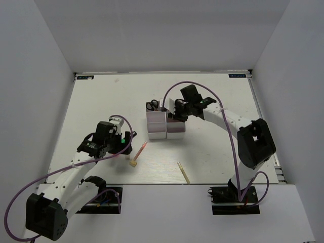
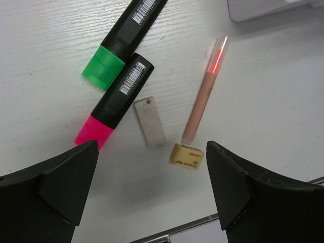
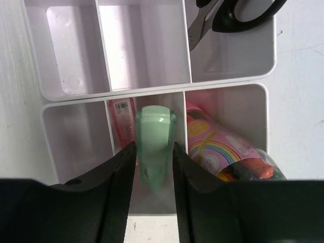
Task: Sort the stationery into containers
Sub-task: Place the stationery in the storage box, then pick up the pen from the center of the board.
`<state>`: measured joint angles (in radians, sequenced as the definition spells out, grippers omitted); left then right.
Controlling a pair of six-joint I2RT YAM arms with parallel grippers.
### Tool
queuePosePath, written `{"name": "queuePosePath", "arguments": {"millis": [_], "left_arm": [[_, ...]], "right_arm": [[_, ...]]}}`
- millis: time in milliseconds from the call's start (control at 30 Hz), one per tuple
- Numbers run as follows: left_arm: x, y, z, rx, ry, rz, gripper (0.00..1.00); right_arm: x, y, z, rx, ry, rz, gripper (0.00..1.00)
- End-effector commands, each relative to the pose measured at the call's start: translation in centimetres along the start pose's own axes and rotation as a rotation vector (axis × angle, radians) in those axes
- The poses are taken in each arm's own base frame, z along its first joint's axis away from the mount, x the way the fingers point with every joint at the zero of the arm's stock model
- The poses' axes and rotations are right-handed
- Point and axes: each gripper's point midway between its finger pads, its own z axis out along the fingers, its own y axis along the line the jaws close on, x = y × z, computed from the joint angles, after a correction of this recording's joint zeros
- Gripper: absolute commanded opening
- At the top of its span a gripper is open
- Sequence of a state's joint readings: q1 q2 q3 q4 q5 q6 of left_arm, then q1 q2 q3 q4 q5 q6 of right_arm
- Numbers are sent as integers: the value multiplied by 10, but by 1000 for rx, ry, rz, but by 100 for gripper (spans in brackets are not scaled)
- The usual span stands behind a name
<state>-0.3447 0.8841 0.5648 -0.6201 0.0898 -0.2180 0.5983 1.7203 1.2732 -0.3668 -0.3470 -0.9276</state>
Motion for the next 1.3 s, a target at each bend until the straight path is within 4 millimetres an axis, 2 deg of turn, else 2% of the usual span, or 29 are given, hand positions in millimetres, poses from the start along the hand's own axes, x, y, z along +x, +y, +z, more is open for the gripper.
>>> {"name": "queuePosePath", "arguments": {"millis": [0, 67, 200, 267, 300, 333, 367, 400, 433, 467, 500, 533, 567, 600, 633, 667, 700, 733, 767, 800, 833, 900, 967, 1067, 1200, 1267], "left_arm": [[-4, -3, -1, 11, -12, 7, 98], [-3, -2, -1, 6, -8, 4, 98], [-4, 1, 0, -10, -13, 2, 98], [-5, 3, 2, -22, -16, 4, 86], [-4, 3, 3, -22, -11, 6, 80], [-4, 5, 6, -29, -5, 7, 73], [-9, 8, 5, -53, -18, 11, 58], [-5, 11, 11, -66, 16, 10, 52], [-11, 10, 10, -69, 15, 15, 47], [-20, 11, 8, -84, 2, 23, 45], [-14, 14, 17, -97, 57, 27, 48], [-21, 13, 16, -95, 62, 42, 56], [-30, 17, 20, -129, 71, 49, 84], [-39, 17, 18, -135, 71, 71, 90], [-35, 22, 23, -162, 118, 78, 95], [-34, 24, 29, -176, 153, 84, 98], [-51, 21, 28, -172, 127, 92, 98], [-51, 22, 34, -171, 142, 109, 98], [-55, 19, 35, -162, 133, 114, 98], [-62, 14, 37, -131, 121, 131, 95], [-62, 15, 43, -127, 128, 146, 93], [-70, 12, 46, -107, 131, 177, 85], [-61, 17, 56, -114, 198, 201, 82], [-55, 15, 69, -73, 246, 255, 74], [-55, 12, 80, -45, 272, 272, 66], [-53, 14, 86, -47, 304, 277, 66]], "right_arm": [[-29, -7, -19, 33, -60, -3, 40], [-33, -9, -23, 40, -67, 4, 46], [-41, -11, -30, 50, -81, 38, 46], [-47, -11, -41, 60, -94, 54, 32], [-52, -9, -47, 60, -105, 97, 16], [-64, -15, -61, 89, -124, 105, 0], [-66, -11, -73, 94, -114, 141, 0], [-68, -14, -83, 125, -108, 225, 0], [-69, -14, -91, 138, -106, 300, 0], [-65, -3, -110, 147, -72, 379, 0], [-55, 7, -107, 116, -37, 402, 14], [-42, 28, -111, 60, 2, 404, 36], [-22, 49, -107, 6, 56, 433, 57], [-13, 58, -108, -8, 74, 446, 61], [-5, 66, -106, -23, 82, 452, 63], [10, 93, -106, -49, 84, 479, 63], [13, 93, -106, -28, 61, 483, 60], [10, 97, -112, -12, 27, 491, 55], [25, 117, -105, -45, 47, 530, 47], [19, 114, -113, -10, 2, 525, 26], [20, 123, -112, -33, -7, 547, 16], [19, 128, -116, -23, -41, 577, 0], [23, 133, -113, -27, -51, 612, 0], [23, 128, -119, 10, -77, 614, 8], [26, 127, -121, 22, -88, 632, 13], [28, 126, -122, 28, -96, 638, 14]]}}
